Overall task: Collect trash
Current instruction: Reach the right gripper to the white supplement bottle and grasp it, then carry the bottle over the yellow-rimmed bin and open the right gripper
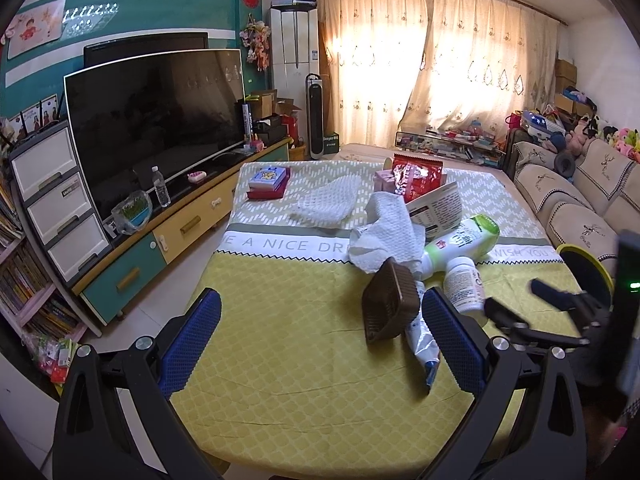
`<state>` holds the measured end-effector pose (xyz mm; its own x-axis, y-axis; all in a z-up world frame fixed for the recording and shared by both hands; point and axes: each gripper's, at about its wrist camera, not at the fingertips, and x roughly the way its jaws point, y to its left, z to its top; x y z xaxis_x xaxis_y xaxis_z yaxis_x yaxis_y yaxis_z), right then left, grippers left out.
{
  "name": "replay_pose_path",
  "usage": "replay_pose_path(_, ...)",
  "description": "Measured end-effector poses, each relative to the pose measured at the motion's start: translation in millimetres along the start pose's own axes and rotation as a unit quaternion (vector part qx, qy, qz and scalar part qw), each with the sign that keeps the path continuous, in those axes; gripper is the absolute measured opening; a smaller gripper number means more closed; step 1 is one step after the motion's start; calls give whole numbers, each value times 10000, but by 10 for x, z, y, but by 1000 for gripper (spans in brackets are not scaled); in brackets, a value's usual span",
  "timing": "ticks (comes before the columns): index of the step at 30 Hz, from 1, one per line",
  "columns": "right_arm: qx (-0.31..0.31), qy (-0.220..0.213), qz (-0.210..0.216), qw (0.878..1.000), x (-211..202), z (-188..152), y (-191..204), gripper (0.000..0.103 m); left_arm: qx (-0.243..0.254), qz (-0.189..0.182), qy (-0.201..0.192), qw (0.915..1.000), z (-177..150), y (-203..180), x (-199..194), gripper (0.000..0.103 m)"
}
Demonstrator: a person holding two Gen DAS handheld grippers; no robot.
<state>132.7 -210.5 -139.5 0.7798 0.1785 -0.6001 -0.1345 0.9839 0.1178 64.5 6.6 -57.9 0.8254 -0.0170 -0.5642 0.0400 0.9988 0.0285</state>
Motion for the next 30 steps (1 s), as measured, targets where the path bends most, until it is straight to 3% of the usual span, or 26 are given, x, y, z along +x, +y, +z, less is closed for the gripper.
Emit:
replay_pose_path(10, 57, 456, -93, 9989, 396, 48, 201, 68, -87, -5, 127, 9999, -36, 90, 227, 99)
replay_pose_path(15, 40, 737, -97, 9972, 493, 26, 209, 54, -86, -19, 172, 9998, -62, 101, 280, 99)
replay_pose_path(18, 42, 703, -131, 9974, 428, 14, 139, 45, -100, -33, 190, 9998, -75, 92, 295, 99)
replay_pose_path(22, 230, 467, -122, 9986, 257, 28, -126, 45, -79, -55, 225, 9997, -90, 63, 325, 99)
replay_pose_path(28, 634, 674, 559, 9941, 357, 14, -316, 46, -3, -87, 258, 9996, -96, -14, 340, 99)
replay_pose_path(30, 648, 701, 558, 9939, 380, 2, -312, 46, 11, -92, 257, 9996, -91, -20, 334, 99)
